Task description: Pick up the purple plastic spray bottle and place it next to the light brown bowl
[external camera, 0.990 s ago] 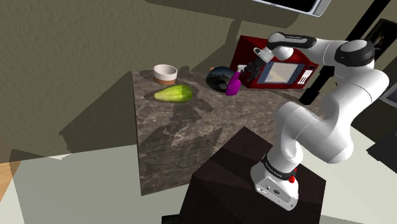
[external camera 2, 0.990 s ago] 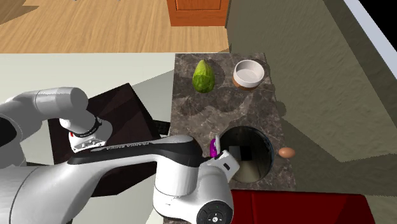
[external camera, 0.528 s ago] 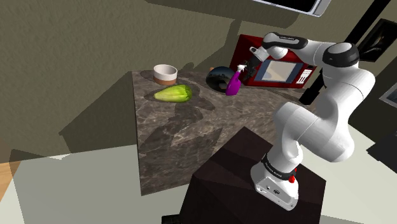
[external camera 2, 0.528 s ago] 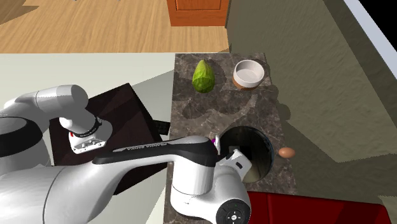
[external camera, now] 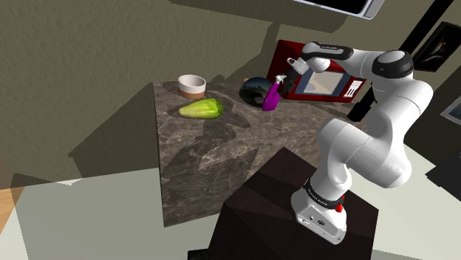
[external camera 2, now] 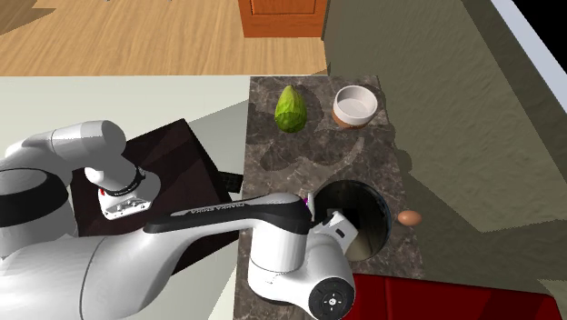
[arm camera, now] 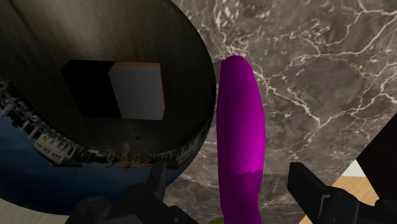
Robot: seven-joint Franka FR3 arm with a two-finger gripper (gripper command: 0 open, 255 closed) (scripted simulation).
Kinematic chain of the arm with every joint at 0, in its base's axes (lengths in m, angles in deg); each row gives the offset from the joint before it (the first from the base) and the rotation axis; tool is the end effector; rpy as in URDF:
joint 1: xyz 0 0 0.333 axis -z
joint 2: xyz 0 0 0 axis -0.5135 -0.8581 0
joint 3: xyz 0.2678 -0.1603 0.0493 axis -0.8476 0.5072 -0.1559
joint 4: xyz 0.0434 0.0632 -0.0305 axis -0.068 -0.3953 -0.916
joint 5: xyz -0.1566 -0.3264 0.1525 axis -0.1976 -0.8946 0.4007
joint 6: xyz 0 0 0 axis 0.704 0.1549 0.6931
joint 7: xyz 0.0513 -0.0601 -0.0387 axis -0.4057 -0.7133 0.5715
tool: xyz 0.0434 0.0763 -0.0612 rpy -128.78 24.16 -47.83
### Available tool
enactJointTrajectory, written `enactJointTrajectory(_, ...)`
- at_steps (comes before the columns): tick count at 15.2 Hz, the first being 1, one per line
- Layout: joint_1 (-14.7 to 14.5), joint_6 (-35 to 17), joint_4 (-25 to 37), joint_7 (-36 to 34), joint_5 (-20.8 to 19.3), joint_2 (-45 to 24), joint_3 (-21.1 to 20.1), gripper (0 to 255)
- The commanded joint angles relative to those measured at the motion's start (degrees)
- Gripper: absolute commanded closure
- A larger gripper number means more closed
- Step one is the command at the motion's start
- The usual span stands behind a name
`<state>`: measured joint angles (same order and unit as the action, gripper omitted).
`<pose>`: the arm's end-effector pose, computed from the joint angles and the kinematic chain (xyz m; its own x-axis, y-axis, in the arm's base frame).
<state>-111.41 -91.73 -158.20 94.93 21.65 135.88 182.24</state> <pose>0.4459 -0.5139 0.3174 0.4060 0.7678 0.4956 0.8711 -0.4891 0.0440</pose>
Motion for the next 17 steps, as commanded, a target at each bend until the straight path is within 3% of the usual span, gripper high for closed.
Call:
enactJointTrajectory(1,-0.3,0.8,-0.8,0.1,0.4,2.1,1.3,0)
enactJointTrajectory(2,-0.3,0.8,-0.8,0.1,0.4,2.0,1.3,0)
enactJointTrajectory(3,0.7,0.5,-2.1,0.0,0.7,1.4,0.8,255)
enactJointTrajectory(17,0.2,3.1,0.1,-0.4,1.6,0.4,-0.2,255)
